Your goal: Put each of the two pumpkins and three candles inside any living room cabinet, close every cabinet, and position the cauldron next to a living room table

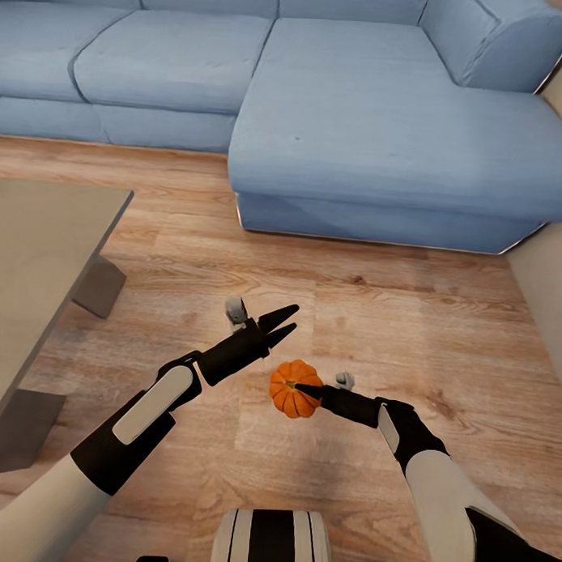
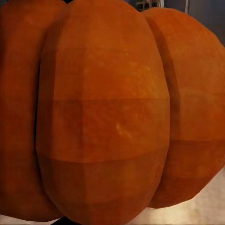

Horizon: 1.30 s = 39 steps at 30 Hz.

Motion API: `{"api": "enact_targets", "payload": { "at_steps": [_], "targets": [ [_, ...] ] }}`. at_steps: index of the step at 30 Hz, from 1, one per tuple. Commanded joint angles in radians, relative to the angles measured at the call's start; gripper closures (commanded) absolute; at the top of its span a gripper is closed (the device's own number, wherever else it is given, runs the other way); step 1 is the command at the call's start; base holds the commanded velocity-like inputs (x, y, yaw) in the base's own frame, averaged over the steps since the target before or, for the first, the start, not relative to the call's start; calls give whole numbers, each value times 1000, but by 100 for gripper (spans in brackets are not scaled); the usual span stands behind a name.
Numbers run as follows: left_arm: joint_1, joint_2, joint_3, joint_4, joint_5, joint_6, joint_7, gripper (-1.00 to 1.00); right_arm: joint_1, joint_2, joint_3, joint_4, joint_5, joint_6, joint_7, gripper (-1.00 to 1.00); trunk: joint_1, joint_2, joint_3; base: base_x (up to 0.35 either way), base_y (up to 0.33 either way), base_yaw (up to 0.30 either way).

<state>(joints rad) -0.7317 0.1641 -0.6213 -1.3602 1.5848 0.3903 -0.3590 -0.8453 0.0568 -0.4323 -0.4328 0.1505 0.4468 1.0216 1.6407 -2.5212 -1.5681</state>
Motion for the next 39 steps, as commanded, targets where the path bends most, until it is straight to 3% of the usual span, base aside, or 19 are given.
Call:
{"api": "enact_targets", "payload": {
  "at_steps": [1,15,21,39],
  "targets": [
    [0,0,0,0,0,0,0,-100,1,0,1,0,1,-2,0,100,0,0,4,0,0,0],
    [0,1,0,-1,0,0,0,-100,2,-2,0,-1,1,-4,0,100,-7,4,58,0,0,0],
    [0,2,0,0,0,1,0,-100,2,-25,0,0,0,2,2,100,-9,5,81,0,0,0],
    [-2,2,2,0,-2,1,2,-100,2,-40,0,2,0,4,5,100,-17,9,151,0,0,0]
  ]
}}
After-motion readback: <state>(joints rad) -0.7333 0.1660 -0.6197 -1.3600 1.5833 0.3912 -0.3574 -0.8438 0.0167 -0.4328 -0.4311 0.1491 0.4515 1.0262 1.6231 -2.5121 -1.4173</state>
